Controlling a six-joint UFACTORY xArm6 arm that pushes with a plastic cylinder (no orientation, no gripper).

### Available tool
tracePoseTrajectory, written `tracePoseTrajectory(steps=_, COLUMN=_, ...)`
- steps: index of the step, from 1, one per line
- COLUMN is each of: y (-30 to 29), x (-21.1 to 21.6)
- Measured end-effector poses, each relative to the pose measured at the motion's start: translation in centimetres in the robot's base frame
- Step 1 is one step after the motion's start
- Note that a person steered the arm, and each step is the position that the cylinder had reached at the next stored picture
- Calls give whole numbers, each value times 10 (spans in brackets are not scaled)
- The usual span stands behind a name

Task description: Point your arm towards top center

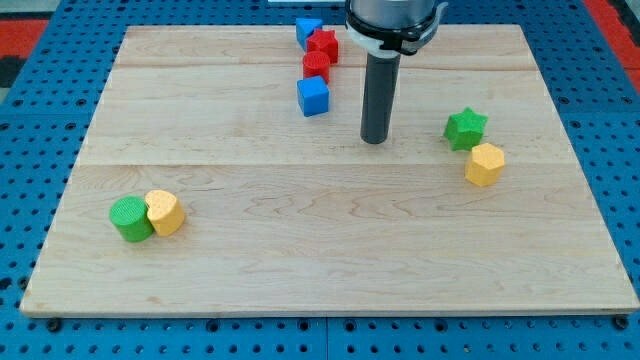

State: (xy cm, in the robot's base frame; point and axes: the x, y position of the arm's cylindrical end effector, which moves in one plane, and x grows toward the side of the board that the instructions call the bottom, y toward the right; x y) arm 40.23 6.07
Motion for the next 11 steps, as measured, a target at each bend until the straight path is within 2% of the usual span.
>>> tracePoseTrajectory(steps=2, y=0, x=-39)
tracePoseTrajectory(steps=7, y=14, x=-40)
tracePoseTrajectory(steps=11, y=56, x=-136)
